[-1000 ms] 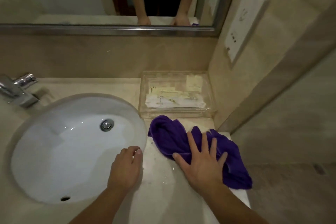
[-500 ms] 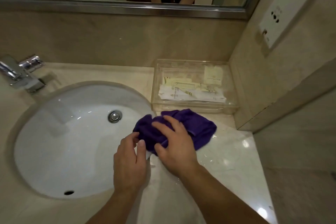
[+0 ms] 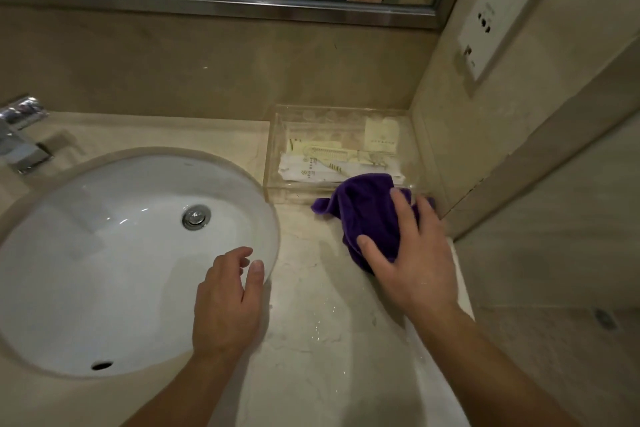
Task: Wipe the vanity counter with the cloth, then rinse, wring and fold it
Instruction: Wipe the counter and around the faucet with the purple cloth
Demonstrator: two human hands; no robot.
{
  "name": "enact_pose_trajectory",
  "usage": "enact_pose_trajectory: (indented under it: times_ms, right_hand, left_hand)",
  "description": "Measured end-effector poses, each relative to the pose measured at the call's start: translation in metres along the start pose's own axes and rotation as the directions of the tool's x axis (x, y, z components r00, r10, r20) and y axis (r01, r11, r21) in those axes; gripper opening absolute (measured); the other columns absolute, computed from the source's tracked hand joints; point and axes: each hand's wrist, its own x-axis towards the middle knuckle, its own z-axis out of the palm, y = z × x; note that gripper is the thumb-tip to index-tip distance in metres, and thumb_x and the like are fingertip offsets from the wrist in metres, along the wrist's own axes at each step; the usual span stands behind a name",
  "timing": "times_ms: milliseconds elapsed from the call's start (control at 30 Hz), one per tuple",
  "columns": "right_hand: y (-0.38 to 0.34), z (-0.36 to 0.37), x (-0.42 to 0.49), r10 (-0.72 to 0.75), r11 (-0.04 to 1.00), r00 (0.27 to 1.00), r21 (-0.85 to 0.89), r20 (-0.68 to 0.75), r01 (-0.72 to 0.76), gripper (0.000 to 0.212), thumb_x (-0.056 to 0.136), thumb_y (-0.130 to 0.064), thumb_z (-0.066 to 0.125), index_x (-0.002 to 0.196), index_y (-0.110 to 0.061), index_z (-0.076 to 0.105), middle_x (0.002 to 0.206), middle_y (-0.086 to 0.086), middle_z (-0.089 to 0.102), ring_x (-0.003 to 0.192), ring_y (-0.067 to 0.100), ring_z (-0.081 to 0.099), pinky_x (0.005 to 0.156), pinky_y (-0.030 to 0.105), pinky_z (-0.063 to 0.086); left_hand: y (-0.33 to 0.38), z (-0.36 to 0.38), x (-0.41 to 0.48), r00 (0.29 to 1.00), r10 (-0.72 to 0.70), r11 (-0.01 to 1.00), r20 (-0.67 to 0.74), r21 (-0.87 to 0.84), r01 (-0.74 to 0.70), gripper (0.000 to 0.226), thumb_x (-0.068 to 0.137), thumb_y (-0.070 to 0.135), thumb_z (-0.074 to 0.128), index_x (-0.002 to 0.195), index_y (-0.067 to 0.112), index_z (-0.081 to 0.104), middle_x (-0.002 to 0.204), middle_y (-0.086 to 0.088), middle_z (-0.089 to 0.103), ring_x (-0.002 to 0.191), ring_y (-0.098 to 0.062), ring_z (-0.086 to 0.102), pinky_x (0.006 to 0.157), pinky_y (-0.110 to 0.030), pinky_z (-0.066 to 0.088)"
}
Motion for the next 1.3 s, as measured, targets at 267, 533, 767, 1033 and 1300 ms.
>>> enact_pose_trajectory:
  times_ms: [267,533,767,1033,1300]
  right_hand:
    - [-0.023,0.037,0.021,0.069,0.966,0.996,-0.252,0.061,-0.051,0.061,0.089,-0.070,0.036,0.143,-0.041,0.038,0.161,0.006,0.032,0.143,0.038,0.030,0.112,0.051,0.033]
    - [-0.102,0.084,-0.037,-0.408,0.895,0.902,-0.130,0.143,0.426,0.042,0.086,-0.057,0.052,0.124,-0.040,0.056,0.141,0.001,0.055,0.127,0.036,0.050,0.100,0.054,0.043]
    - [-0.025,0.050,0.005,-0.260,0.951,0.965,-0.160,0.041,0.264,0.055,0.088,-0.063,0.044,0.137,-0.040,0.053,0.145,-0.002,0.055,0.128,0.032,0.050,0.103,0.045,0.043]
    - [0.018,0.019,0.013,-0.057,0.980,0.998,-0.190,0.007,0.057,0.048,0.099,-0.045,0.044,0.145,-0.029,0.048,0.147,0.002,0.053,0.132,0.033,0.046,0.104,0.045,0.044]
    - [-0.002,0.031,-0.008,0.083,0.942,0.996,-0.325,-0.011,-0.082,0.051,0.100,-0.049,0.033,0.146,-0.028,0.040,0.149,0.011,0.048,0.131,0.037,0.043,0.106,0.048,0.039]
  left_hand:
    - [-0.001,0.004,0.003,0.999,0.016,0.999,0.045,0.034,-0.017,0.052,0.090,0.058,0.034,0.126,0.027,0.055,0.110,0.010,0.062,0.099,-0.013,0.060,0.089,-0.042,0.047]
    - [-0.005,0.000,0.005,0.999,-0.005,1.000,-0.036,-0.025,0.004,0.045,0.090,0.061,0.028,0.099,0.023,0.051,0.089,0.006,0.059,0.082,-0.019,0.058,0.072,-0.046,0.051]
    - [-0.005,0.002,-0.001,0.997,0.074,0.996,0.024,0.046,-0.075,0.062,0.088,0.062,0.029,0.124,0.020,0.057,0.112,0.003,0.063,0.102,-0.018,0.060,0.089,-0.044,0.048]
    - [-0.004,0.002,-0.004,0.993,0.098,0.992,0.068,0.072,-0.103,0.056,0.091,0.057,0.032,0.124,0.020,0.058,0.112,0.004,0.065,0.103,-0.017,0.060,0.087,-0.040,0.047]
    - [-0.003,0.001,-0.002,0.995,0.087,0.996,0.040,-0.011,-0.086,0.060,0.089,0.062,0.027,0.123,0.023,0.057,0.111,0.009,0.062,0.100,-0.013,0.059,0.088,-0.041,0.049]
